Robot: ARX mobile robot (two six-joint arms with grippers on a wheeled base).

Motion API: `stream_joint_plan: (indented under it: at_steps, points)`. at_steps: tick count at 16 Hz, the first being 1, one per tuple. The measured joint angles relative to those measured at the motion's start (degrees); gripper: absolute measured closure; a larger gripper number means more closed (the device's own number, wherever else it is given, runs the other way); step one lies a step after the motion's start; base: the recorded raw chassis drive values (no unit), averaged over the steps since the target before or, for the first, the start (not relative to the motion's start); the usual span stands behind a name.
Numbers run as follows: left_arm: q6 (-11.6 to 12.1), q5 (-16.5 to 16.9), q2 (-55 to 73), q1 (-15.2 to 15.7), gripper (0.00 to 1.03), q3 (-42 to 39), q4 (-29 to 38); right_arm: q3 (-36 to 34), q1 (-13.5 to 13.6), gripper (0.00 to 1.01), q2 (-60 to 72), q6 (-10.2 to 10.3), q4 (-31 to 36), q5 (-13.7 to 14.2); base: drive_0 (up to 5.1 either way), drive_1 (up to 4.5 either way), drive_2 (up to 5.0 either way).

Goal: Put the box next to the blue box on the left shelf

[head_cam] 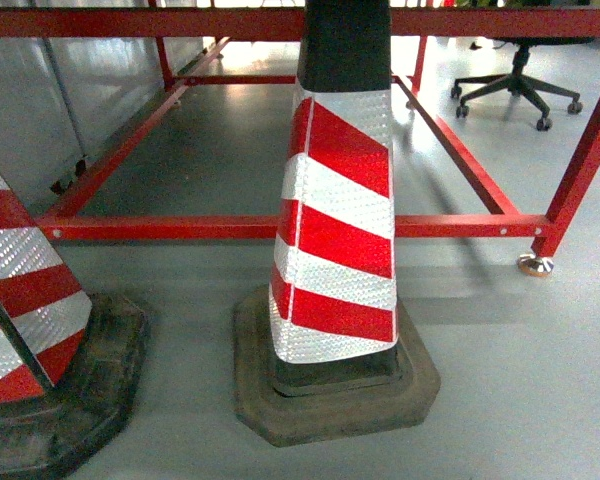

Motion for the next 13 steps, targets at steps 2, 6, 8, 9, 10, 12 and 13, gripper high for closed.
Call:
stream_joint_plan:
  at_steps: [2, 6, 8, 9, 10, 12, 13]
  points:
    - [0.0, 0.0, 0.0, 0.0, 0.05, 0.0, -0.02, 0.0, 0.0, 0.03, 0.0, 0.0, -0.02, 0.0, 0.0, 0.0, 0.0]
    - [0.0, 0.0, 0.0, 0.0, 0.05, 0.0, -0.17, 0.0, 0.0, 0.03, 0.0, 0.0, -0.15, 0.0, 0.0, 0.0, 0.0]
    - [0.0, -0.04, 0.0, 0.0, 0.05, 0.0, -0.02, 0.0, 0.0, 0.03, 0.0, 0.0, -0.02, -0.07, 0.0, 0.0, 0.0]
    - [-0.04, -0.13, 0.0, 0.0, 0.05, 0.0, -0.15, 0.0, 0.0, 0.03, 0.0, 0.0, -0.02, -0.11, 0.0, 0.0, 0.0]
    - [-0.07, -0.11, 0.0, 0.0, 0.05, 0.0, -0.09, 0.0, 0.0, 0.03, 0.0, -0.02, -0.07, -0.17, 0.0, 0.0, 0.0]
    - [-0.02, -0.09, 0.0, 0.0, 0.05, -0.02, -0.02, 0.0, 0.0, 0.03, 0.0, -0.15, -0.02, -0.17, 0.0, 0.0, 0.0]
    - [0.0, -0.02, 0.0, 0.0, 0.05, -0.02, -0.02, 0.0, 0.0, 0.03, 0.0, -0.15, -0.11, -0.09, 0.0, 0.0, 0.0]
